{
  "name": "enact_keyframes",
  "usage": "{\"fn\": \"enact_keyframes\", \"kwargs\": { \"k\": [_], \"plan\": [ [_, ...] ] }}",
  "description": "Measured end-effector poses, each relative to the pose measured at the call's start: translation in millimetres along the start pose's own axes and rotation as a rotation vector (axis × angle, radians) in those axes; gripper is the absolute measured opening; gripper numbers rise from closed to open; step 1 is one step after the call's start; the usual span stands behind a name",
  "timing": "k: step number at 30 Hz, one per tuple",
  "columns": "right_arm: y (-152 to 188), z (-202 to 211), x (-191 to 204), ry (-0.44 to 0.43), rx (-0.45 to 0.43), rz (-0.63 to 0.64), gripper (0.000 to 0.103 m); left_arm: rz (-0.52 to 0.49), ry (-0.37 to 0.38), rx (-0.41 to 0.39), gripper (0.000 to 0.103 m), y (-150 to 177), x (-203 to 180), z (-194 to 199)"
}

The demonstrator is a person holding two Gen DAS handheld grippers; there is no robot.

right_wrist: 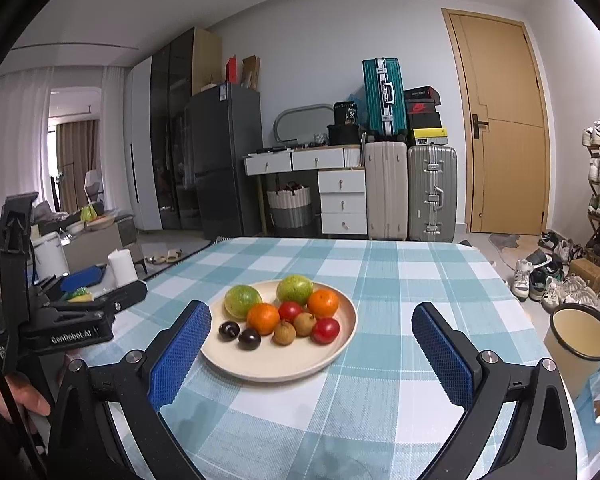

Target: Organize fruits

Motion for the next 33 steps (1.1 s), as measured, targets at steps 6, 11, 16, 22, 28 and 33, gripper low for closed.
{"fn": "enact_keyframes", "kwargs": {
  "k": [6, 11, 16, 22, 28, 33],
  "plan": [
    [6.9, -9.9, 0.6, 0.015, 0.026, 0.022, 0.103, 0.021, 0.012, -0.011, 0.103, 3.8, 5.0, -10.6],
    [8.6, -11.9, -1.0, 0.01, 0.032, 0.016, 0.103, 0.036, 0.014, -0.006, 0.103, 3.7, 7.5, -13.6],
    [8.5, -16.2, 1.1, 0.003, 0.055, 0.026, 0.103, 0.01, -0.009, -0.015, 0.103, 4.6, 2.1, -11.4],
    [8.1, -15.2, 3.1, 0.011, 0.024, 0.033, 0.103, -0.014, -0.022, -0.062, 0.103, 7.1, -3.7, -2.2],
    [9.4, -16.7, 6.6, 0.016, 0.017, 0.053, 0.103, -0.007, -0.023, -0.068, 0.103, 7.7, -6.5, 3.9],
    [9.6, -16.9, 6.9, 0.014, 0.017, 0.053, 0.103, -0.004, -0.019, -0.07, 0.103, 7.9, -7.5, 7.2]
  ]
}}
Point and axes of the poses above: each gripper's, at about its wrist camera, not at the fingertips, and z roughly against the way its jaws point, x to its left, y to its underside, the point moved 3 cm from there along -z, roughly the way its jaws point, and after that the axes turned 14 degrees about x, right-handed, at the moved point
